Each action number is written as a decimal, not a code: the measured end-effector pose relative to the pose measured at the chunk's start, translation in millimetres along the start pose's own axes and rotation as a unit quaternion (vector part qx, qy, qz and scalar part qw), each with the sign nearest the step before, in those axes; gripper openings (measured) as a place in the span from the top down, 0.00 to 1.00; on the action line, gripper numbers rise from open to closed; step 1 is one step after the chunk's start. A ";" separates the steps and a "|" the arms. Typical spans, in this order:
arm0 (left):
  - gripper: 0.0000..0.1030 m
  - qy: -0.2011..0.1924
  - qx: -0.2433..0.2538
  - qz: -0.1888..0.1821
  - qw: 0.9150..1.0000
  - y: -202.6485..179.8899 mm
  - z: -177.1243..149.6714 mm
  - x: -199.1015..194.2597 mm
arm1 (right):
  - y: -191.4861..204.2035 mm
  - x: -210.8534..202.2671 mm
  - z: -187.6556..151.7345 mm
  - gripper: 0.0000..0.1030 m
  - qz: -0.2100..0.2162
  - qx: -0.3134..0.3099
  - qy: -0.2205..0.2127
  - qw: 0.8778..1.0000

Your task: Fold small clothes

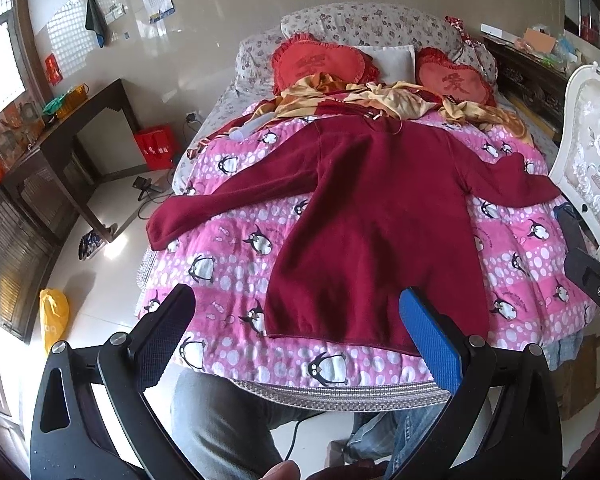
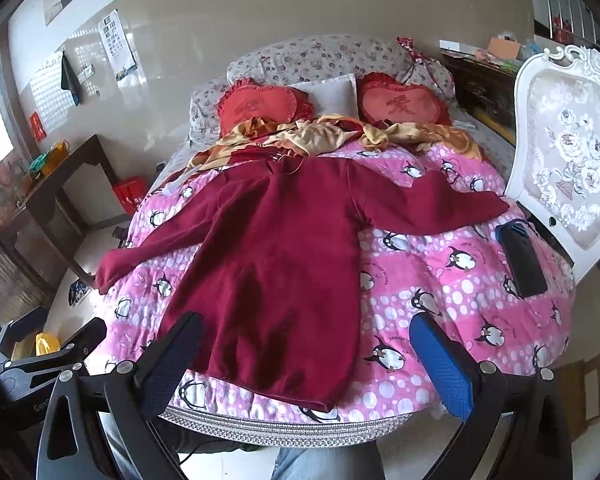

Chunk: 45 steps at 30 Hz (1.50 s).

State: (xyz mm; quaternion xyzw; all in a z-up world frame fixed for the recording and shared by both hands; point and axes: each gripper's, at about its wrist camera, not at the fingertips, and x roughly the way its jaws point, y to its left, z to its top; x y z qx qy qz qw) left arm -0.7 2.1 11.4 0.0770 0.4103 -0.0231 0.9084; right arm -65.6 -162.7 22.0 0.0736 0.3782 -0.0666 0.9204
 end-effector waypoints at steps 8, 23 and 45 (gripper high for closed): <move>0.00 -0.008 -0.004 -0.001 1.000 1.3 -1.2 -11.0 | -0.7 -12.9 -0.9 0.00 -0.001 0.001 -0.007 1.000; 0.00 -0.011 -0.006 -0.002 1.000 1.1 -3.1 -17.6 | -1.9 -18.6 -2.8 0.00 -0.001 0.001 -0.007 1.000; 0.00 -0.002 -0.009 -0.002 1.000 6.8 -6.0 -17.0 | -2.9 -20.6 -5.1 0.00 -0.002 0.000 -0.003 1.000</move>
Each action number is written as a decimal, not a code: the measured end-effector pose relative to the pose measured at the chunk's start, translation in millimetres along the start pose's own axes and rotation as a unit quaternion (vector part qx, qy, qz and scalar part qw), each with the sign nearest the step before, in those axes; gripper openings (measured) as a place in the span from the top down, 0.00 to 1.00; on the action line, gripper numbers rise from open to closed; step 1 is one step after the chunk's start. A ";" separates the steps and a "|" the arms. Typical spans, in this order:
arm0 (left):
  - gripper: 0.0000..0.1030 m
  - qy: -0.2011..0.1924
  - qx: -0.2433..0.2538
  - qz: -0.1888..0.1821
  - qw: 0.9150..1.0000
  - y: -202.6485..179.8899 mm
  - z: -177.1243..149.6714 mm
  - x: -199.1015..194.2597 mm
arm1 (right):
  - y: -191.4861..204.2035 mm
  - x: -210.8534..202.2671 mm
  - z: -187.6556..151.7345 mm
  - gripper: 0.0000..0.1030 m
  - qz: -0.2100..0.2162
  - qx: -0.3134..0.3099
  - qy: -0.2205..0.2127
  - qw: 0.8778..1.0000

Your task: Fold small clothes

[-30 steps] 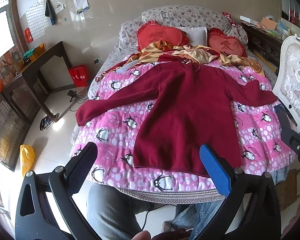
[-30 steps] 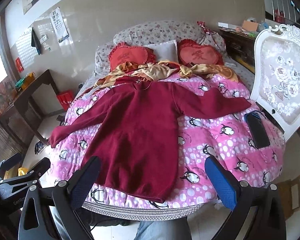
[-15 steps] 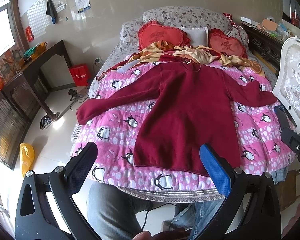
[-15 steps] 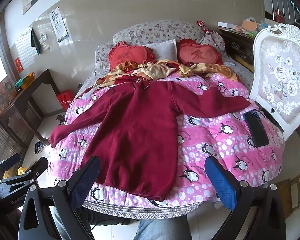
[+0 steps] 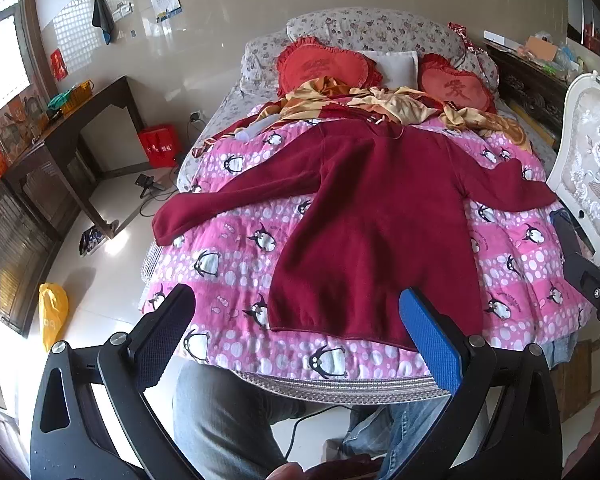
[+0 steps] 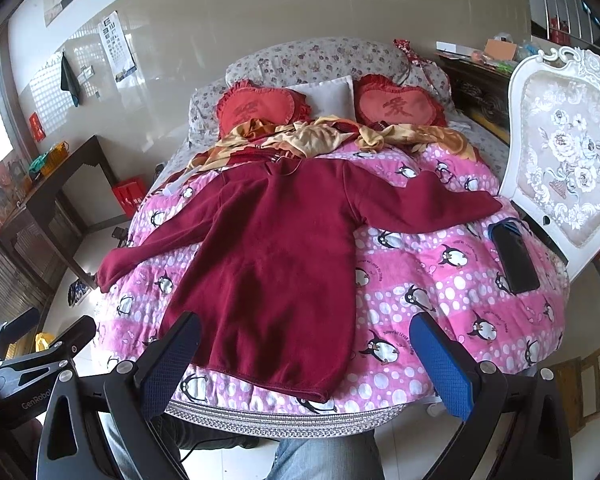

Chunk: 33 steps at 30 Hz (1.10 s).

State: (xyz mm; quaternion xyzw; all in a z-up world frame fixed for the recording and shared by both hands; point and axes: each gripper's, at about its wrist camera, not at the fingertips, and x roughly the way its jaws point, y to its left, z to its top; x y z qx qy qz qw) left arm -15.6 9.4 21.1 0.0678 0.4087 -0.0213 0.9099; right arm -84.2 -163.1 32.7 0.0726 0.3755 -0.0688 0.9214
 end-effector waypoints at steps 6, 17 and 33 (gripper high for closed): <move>0.00 0.000 0.000 0.000 1.000 0.7 0.8 0.5 | -0.3 0.3 0.4 0.00 0.000 -0.001 0.000 1.000; 0.00 -0.008 -0.001 0.001 1.000 -0.1 4.4 -3.7 | 0.5 0.6 4.5 0.00 0.000 -0.003 -0.004 1.000; 0.00 -0.001 0.000 0.005 1.000 -3.1 0.3 -5.9 | 0.3 -0.6 4.3 0.00 0.002 -0.003 -0.003 1.000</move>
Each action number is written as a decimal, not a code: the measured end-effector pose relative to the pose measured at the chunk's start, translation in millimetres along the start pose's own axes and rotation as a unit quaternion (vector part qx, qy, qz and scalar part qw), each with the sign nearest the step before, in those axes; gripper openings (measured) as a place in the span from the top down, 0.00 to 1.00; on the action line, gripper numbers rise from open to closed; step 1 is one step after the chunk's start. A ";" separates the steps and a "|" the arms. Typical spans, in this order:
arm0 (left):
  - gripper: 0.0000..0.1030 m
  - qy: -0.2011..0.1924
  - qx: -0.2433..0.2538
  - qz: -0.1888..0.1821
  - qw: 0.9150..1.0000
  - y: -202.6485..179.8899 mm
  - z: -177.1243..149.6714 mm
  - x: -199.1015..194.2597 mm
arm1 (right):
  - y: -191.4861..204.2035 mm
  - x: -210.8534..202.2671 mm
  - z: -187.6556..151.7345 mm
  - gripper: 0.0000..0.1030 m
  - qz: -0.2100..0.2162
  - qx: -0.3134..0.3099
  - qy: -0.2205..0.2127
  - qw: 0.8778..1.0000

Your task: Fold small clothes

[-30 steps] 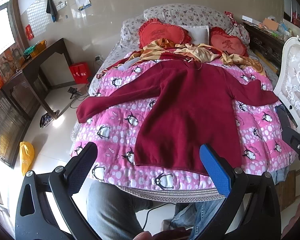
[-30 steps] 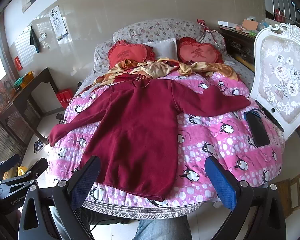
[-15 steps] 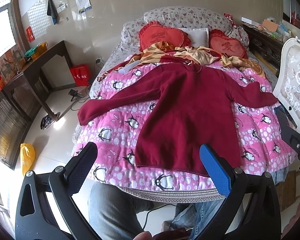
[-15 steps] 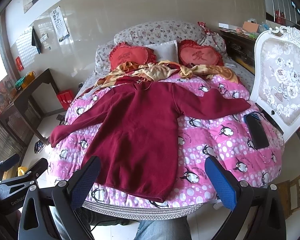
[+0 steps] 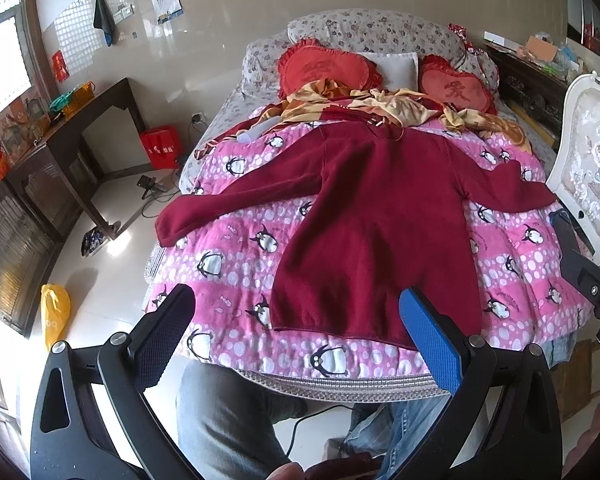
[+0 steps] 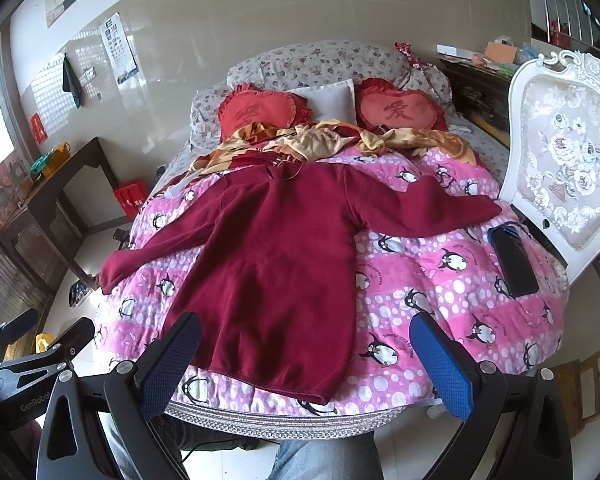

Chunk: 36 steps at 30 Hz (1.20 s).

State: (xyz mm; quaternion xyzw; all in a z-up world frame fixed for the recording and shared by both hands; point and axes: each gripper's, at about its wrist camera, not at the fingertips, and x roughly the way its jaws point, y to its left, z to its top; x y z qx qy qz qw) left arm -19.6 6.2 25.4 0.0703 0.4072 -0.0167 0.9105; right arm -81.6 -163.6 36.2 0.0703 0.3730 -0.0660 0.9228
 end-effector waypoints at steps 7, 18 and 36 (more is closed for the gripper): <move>0.00 0.016 -0.006 -0.005 1.000 5.1 -1.9 12.5 | 3.5 7.0 0.9 0.00 -0.003 -0.004 0.006 1.000; 0.00 0.049 -0.013 -0.004 0.999 13.9 4.3 51.5 | 15.0 41.8 8.5 0.00 -0.011 -0.013 0.033 0.999; 0.00 0.059 -0.007 -0.018 0.998 11.6 12.9 73.1 | 21.6 70.3 13.2 0.00 -0.018 -0.019 0.050 0.998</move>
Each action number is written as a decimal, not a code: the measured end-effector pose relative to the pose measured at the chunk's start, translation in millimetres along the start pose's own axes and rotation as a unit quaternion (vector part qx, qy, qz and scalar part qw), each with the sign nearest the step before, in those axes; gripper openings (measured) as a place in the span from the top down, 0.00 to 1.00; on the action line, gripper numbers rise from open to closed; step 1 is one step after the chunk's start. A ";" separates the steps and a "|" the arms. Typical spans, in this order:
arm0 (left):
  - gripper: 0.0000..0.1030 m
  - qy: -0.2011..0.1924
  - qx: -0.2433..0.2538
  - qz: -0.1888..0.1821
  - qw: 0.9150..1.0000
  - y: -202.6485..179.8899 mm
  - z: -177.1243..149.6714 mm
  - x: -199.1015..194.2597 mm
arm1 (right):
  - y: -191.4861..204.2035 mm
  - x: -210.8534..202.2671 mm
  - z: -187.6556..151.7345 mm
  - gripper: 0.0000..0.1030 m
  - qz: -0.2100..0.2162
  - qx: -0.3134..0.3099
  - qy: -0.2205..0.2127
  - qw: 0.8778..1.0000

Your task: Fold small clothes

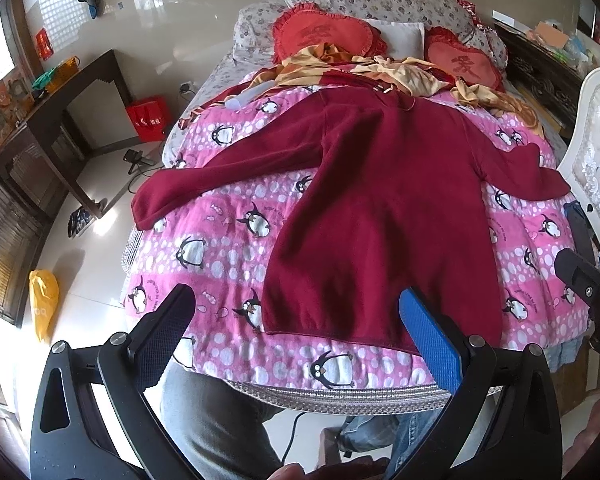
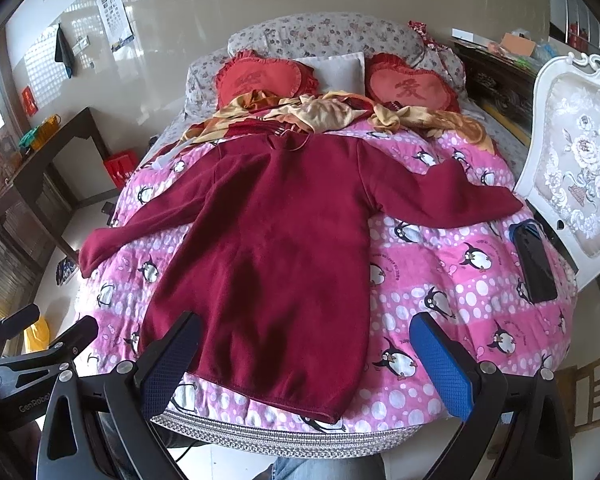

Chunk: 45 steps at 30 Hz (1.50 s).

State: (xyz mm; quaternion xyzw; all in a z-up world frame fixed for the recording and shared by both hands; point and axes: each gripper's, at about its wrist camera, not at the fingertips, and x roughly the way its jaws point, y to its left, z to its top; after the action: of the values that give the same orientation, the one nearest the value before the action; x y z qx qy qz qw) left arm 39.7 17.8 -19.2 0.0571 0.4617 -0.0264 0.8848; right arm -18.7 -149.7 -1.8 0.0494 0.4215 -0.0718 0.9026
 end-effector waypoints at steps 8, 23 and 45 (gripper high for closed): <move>0.00 -0.004 0.004 0.003 1.000 -4.3 -0.5 0.7 | -1.5 -1.6 -0.2 0.00 0.002 0.002 -0.003 1.000; 0.00 -0.011 0.006 0.011 1.000 -8.3 -3.6 -18.8 | -8.3 -18.8 -3.9 0.00 0.015 0.009 -0.017 1.000; 0.00 -0.002 0.001 0.011 1.000 -32.7 9.9 -10.1 | -46.5 -24.0 0.3 0.00 0.051 0.028 -0.065 0.996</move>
State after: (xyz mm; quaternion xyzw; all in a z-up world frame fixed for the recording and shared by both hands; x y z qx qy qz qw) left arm 38.8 -15.9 -7.8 0.0628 0.4595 -0.0172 0.8858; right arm -41.6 -193.4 15.5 0.0918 0.3570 -0.0403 0.9287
